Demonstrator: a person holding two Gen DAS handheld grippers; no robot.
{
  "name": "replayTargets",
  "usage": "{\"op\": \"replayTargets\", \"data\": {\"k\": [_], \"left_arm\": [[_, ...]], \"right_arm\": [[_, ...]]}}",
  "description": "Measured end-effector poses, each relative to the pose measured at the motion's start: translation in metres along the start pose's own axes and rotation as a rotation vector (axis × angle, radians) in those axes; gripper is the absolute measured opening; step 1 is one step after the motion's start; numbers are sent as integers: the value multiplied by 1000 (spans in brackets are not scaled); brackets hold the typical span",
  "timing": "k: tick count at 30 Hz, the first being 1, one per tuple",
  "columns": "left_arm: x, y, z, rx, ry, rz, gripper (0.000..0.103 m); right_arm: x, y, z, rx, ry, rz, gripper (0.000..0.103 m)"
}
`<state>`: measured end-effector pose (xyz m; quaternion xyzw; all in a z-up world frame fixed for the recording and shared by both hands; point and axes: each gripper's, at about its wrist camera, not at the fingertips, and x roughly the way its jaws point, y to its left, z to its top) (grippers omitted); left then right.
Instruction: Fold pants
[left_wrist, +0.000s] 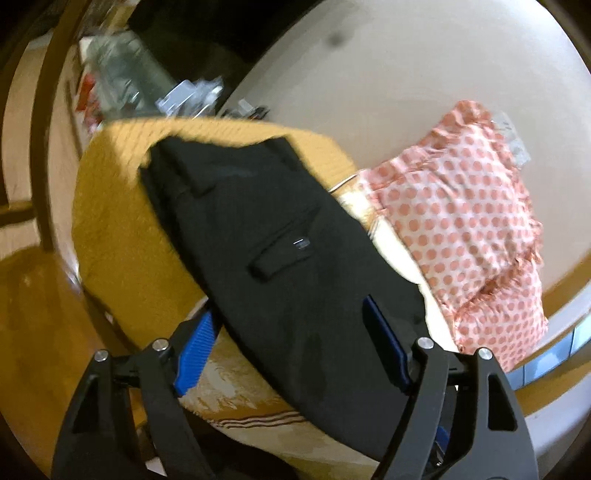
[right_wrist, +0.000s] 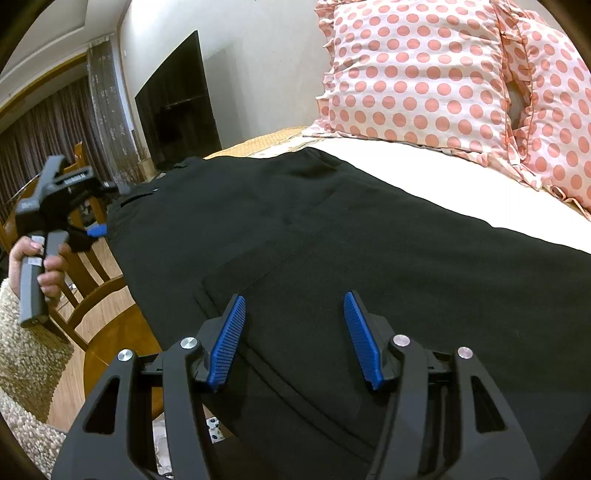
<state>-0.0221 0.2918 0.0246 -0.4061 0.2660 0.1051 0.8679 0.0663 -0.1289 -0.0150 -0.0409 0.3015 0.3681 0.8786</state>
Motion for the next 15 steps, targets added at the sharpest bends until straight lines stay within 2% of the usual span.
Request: {"op": "replayTargets", "data": {"k": [2,6,13,14,15], "left_arm": [[2,-7,4,32,-6,3,76],[14,-1,15,6,-7,32,76],[24,19,33,-122,-16,5,76],[24,20,34,-130,-31,18,73],[24,20,35,-132,-50,41,58]], "right_arm": [[1,1,0,-2,-3,1,61],[0,2,-1,-1,-7,0,61],[-8,-6,-6,7,-14,-21,62],[-10,-5,-7,-1,-15,-26,62],[-11,-5,-8,-2,-16,-28,63]]}}
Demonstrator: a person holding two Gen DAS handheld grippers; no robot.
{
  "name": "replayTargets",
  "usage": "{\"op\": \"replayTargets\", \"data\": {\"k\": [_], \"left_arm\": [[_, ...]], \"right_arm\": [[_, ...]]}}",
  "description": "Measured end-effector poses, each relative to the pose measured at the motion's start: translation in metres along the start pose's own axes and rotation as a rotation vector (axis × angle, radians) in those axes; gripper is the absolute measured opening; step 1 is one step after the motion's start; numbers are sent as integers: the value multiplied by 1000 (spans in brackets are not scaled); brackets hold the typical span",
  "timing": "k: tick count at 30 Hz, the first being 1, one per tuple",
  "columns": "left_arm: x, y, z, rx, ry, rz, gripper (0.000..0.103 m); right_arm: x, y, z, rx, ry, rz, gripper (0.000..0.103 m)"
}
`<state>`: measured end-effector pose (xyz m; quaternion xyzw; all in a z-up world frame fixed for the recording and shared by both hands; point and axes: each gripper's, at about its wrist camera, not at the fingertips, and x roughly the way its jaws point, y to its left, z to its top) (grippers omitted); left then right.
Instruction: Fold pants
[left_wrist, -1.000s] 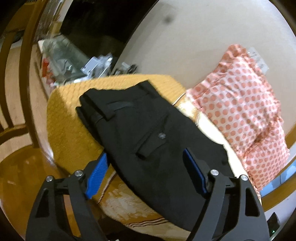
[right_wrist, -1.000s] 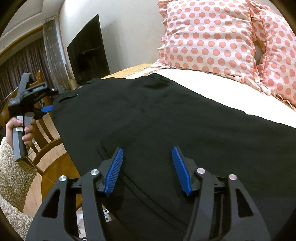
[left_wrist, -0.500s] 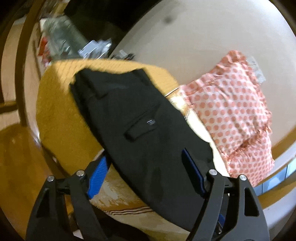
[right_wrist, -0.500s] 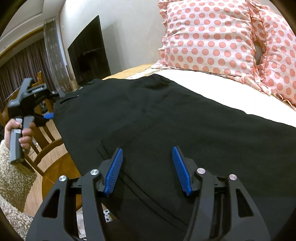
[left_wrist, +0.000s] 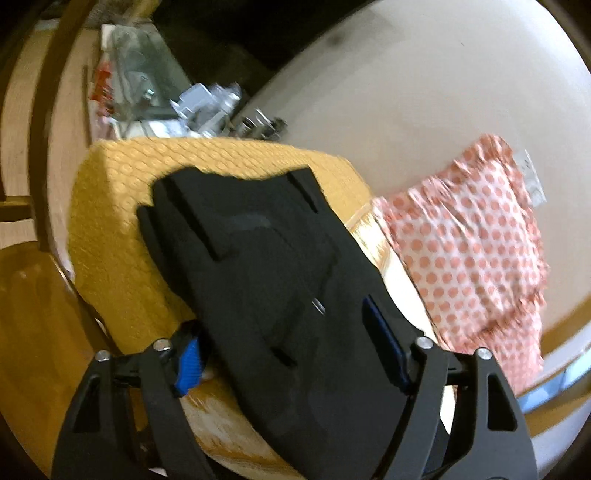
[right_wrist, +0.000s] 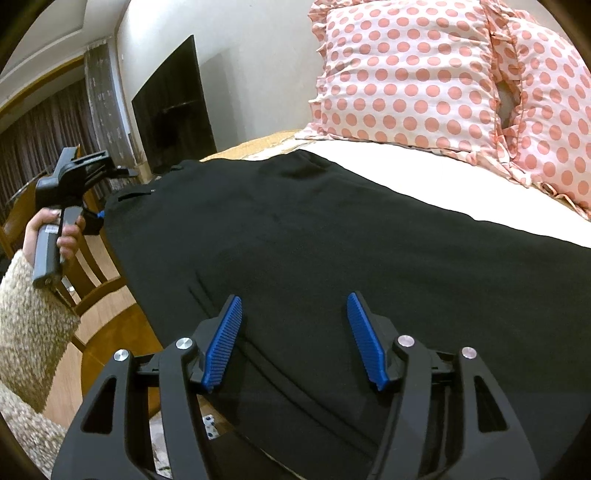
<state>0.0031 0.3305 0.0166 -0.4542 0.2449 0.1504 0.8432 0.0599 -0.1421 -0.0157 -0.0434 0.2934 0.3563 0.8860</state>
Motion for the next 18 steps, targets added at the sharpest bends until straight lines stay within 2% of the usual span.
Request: {"op": "replayTargets", "data": {"k": [1,2,3,4,11,14,18], "left_arm": [[-2,-2,0,12,-10,11,52],[-6,-9,-1,49,-30,20,41],[-10,-16,-1,85,-43,28,25],[-14,-25,-1,132,-58,34,18],[-30,-101,-14,380,-114,58,12],[-34,-153,-38,535,-128,16,11],[-41,-233,-94,774,-131,-106,11]], "right_arm": [[-3,-1,0,2,-4,-1,67],[-7,-3,-1,7,-14,-5,69],[-12,-7,-2,19,-27,-12,71],[-16,-10,-3,32,-36,-15,71],[-62,-50,-14,170,-122,-77,71],[-85,-64,-22,215,-162,-126,71],[-115,-92,-36,290,-211,-205,72]]}}
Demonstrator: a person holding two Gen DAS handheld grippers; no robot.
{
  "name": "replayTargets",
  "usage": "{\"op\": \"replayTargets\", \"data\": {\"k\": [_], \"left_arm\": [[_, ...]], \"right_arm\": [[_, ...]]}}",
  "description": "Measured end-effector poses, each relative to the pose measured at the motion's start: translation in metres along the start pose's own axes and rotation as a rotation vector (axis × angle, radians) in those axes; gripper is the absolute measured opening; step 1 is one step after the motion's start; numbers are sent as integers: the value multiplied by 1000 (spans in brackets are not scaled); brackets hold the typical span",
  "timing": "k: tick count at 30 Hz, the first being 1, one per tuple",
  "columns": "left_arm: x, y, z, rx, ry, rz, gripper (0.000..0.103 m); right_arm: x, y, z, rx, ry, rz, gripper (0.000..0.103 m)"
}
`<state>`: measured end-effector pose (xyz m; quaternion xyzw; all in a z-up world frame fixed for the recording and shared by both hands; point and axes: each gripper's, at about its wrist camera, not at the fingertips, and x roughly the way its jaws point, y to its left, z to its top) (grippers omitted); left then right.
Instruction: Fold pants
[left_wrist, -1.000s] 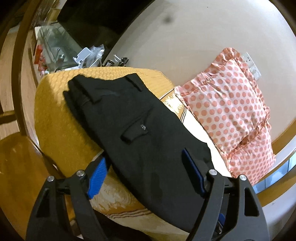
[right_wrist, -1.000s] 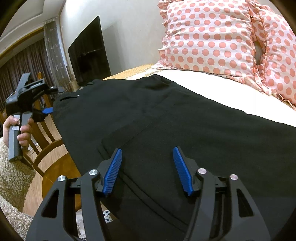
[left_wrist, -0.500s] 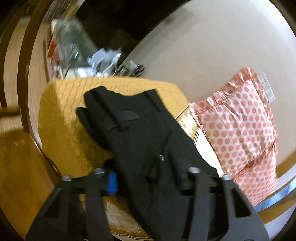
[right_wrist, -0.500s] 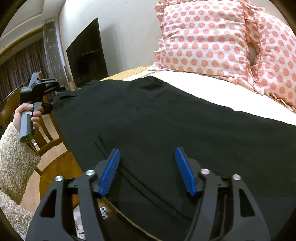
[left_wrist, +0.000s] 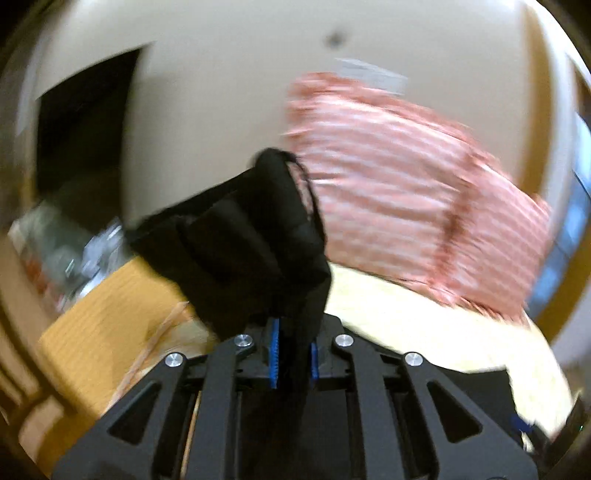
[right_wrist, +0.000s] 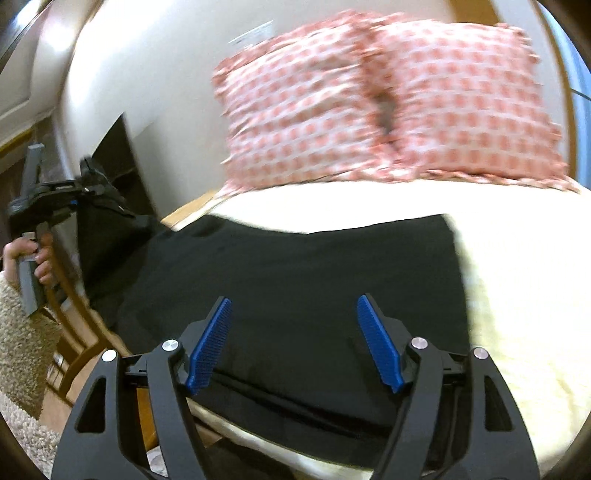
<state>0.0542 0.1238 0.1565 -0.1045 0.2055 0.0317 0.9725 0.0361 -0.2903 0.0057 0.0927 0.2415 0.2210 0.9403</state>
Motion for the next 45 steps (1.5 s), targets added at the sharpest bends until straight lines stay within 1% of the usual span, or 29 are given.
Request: {"op": "replayTargets", "data": {"k": [2,4,6,9,11,14,15,17,21,22,23,25,27,28,29,30,31,32,33,34,35,36,37,38,39,40,41,42,45], "left_arm": [[0,-42,2,84,-15,-78,11],[-2,-88,-2,158,-17,-190,11],[-2,-132,-15,229,0,-303,11],[-1,-190,-57,354,52,-433,11],[8,-219,-93,440,133,-493,11],[29,-238,-136,501,296,-545,11],[31,-240,-147,523,315,-546,11],[25,-243,-152,570,276,-525,11],[15,-233,-130,524,213,-519,11],[11,-235,-131,535,201,-521,11],[10,-242,-134,550,204,-522,11],[11,-250,-154,595,257,-537,11],[21,-257,-180,639,312,-526,12],[20,-258,-190,659,304,-515,13],[17,-259,-195,687,260,-501,14],[13,-261,-196,712,239,-496,17],[11,-259,-192,708,240,-516,20],[9,-255,-189,692,247,-540,31],[7,-246,-181,653,270,-598,43],[5,-238,-175,618,278,-635,51],[0,-222,-162,558,263,-679,70],[-6,-212,-156,521,240,-686,83],[-11,-198,-146,475,205,-677,86],[-11,-179,-133,419,156,-628,91],[-9,-168,-125,389,125,-576,96],[-3,-156,-118,361,102,-501,97],[1,-149,-115,349,101,-442,97],[11,-140,-114,345,115,-356,97],[27,-126,-120,353,155,-247,97]], "right_arm": [[-10,-16,-1,42,-14,-34,73],[-21,-33,-3,87,-30,-68,73],[-31,-47,-6,119,-44,-101,73],[-39,-61,-12,149,-54,-143,74],[-40,-71,-15,173,-47,-163,74],[-42,-80,-19,193,-38,-183,74],[-42,-81,-20,196,-38,-186,74],[-42,-85,-21,201,-38,-193,74],[-41,-86,-20,207,-44,-191,74],[-41,-86,-20,203,-45,-195,74],[-41,-86,-20,200,-45,-202,74],[-44,-88,-20,201,-53,-232,74],[-51,-94,-17,224,-75,-272,74],[-55,-97,-16,234,-85,-286,74],[-59,-100,-13,240,-97,-303,74],[-63,-101,-10,241,-105,-312,74],[-66,-102,-6,235,-115,-317,74],[-70,-101,-1,223,-128,-321,74],[-74,-96,5,199,-147,-315,74],[-76,-91,11,176,-159,-303,74],[-78,-81,19,140,-174,-271,74],[-77,-75,24,119,-179,-241,74],[-76,-64,30,90,-181,-184,74],[-73,-56,33,74,-177,-138,74],[-66,-45,36,51,-162,-64,75],[-59,-36,38,35,-144,-14,75],[-48,-25,38,15,-114,36,75],[-38,-17,38,2,-86,54,75],[-14,-5,32,-16,0,61,75]]}}
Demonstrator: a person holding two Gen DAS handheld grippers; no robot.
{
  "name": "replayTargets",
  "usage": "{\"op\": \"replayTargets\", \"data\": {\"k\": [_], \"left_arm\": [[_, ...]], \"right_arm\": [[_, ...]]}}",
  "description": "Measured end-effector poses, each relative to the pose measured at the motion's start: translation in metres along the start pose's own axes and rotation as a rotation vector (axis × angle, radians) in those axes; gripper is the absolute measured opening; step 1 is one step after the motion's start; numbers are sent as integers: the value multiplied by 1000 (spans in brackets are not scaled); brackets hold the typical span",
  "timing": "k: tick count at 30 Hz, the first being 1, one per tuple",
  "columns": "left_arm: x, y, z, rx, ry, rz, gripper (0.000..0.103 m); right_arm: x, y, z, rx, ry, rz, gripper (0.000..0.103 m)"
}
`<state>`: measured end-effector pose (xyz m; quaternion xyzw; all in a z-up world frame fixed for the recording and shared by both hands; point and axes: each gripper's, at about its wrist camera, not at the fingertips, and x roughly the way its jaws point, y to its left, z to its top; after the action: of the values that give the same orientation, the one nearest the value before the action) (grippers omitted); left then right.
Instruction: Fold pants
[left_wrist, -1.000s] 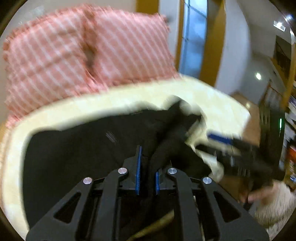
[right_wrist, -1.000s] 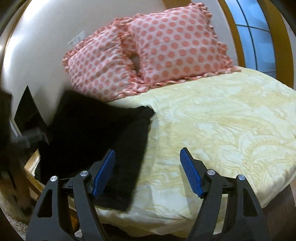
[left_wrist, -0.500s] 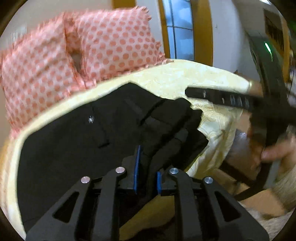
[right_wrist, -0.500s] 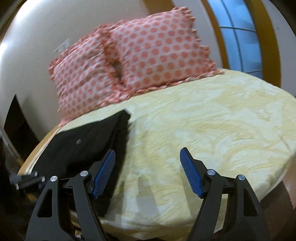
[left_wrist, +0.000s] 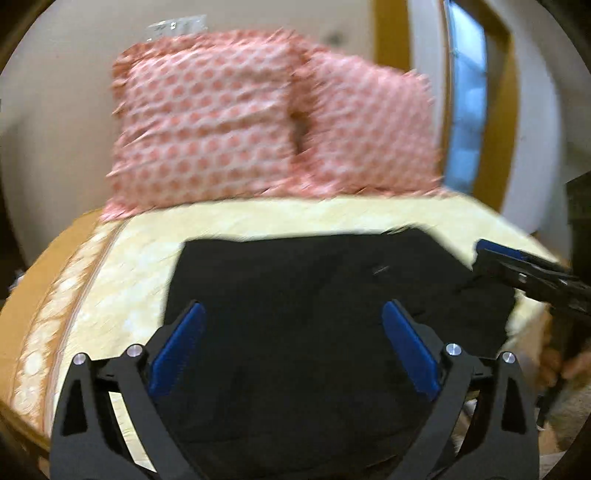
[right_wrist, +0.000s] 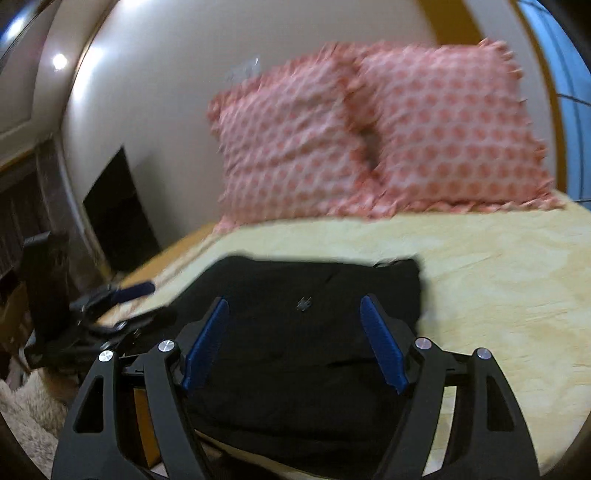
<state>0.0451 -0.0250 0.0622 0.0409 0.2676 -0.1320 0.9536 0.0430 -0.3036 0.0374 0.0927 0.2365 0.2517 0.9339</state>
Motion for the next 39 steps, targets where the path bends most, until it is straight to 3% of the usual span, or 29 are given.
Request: {"op": "replayTargets", "data": {"k": [4,6,11,16,20,24,29,32,34,39], "left_arm": [[22,11,-17,-18,108,35,97],[35,23,-29,-70,173,0,98],[30,38,-43,-104,118,-50,100],[28,38,-48,-94,90,-62,101],[28,39,-47,-91,81,-74,101],[27,39,-48,-86,74,-77,101],[27,39,-48,-84,66,-77,101],[26,39,-45,-93,79,-82,101],[21,48,-36,-130,84,-110,99],[8,93,-4,-256,22,-103,99]], "right_arm": [[26,-11,-17,47,169,-66,75],[23,-13,-19,36,175,-55,75],[12,-42,11,149,102,-54,75],[51,-90,30,255,236,-82,77],[79,-110,26,332,341,-45,76],[82,-110,22,317,356,-1,61],[84,-109,19,279,336,12,57],[82,-103,19,227,309,13,39],[75,-89,23,140,266,11,27],[65,-67,27,12,223,1,23]]}}
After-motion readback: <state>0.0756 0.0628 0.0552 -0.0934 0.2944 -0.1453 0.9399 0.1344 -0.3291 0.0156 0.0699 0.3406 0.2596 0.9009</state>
